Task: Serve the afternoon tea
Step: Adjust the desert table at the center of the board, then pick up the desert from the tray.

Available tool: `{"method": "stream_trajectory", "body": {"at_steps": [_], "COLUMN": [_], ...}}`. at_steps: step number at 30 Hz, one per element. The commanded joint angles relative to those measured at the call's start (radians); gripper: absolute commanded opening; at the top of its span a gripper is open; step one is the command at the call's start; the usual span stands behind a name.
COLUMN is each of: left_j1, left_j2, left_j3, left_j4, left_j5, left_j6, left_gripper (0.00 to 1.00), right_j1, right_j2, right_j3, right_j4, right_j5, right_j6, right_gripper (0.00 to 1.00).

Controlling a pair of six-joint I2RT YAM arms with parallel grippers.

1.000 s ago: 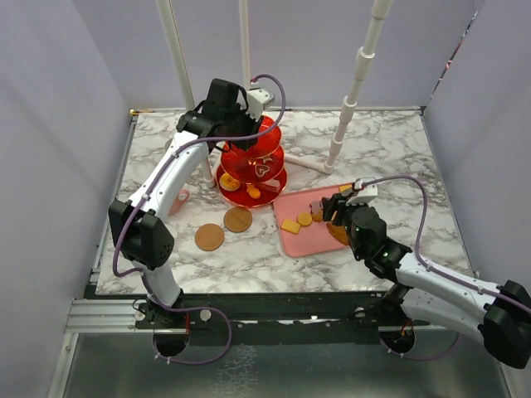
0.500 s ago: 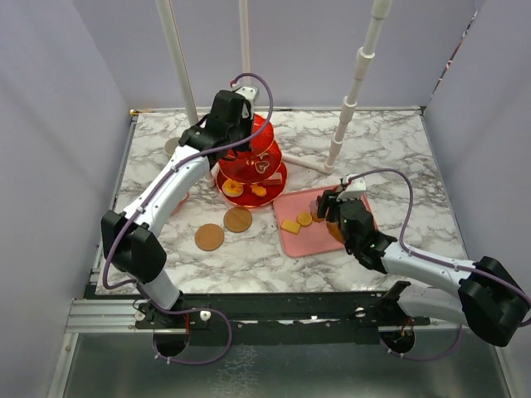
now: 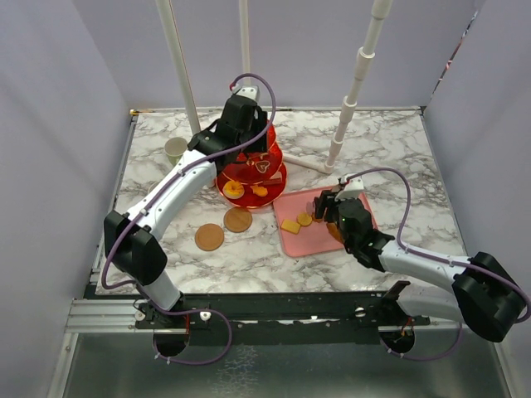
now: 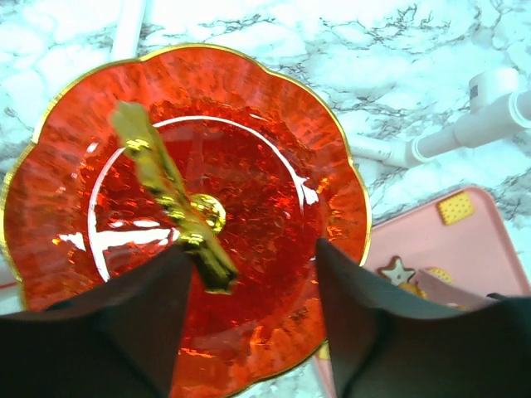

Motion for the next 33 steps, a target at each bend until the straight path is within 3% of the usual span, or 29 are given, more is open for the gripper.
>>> {"method": "stream_trajectory", "body": {"at_steps": [1, 6, 13, 21, 33], "left_j1": [0.000, 0.003, 0.040, 0.095, 0.114], "left_j2": [-0.063, -0.074, 0.014, -0.012, -0.009], "left_j3": [0.002, 0.047, 0.221, 0.250, 0.295], "left_j4": [0.007, -0.069, -0.304, -0.290, -0.284], "left_j5": [0.060, 0.079, 0.177, 0.249, 0.261], "left_j6": [0.082, 0.222, 0.341, 0.368, 0.368], "left_gripper": [0.68, 0.74, 0.82, 0.85, 0.86], "right_j1": [-0.007, -0.008, -0.008, -0.008, -0.008], "right_j2": [0.013, 0.004, 0.007, 0.007, -0.109], "right_j3": [0.025, 0.034, 0.025, 0.030, 0.080], "right_j4": [0.013, -0.016, -0.065, -0.115, -0.147], "right_j5": [-0.020, -0.023, -0.049, -0.067, -0.068], "right_j6": [0.014, 0.002, 0.034, 0.032, -0.051], "right_gripper": [0.62, 0.61, 0.60, 0.57, 0.36]}}
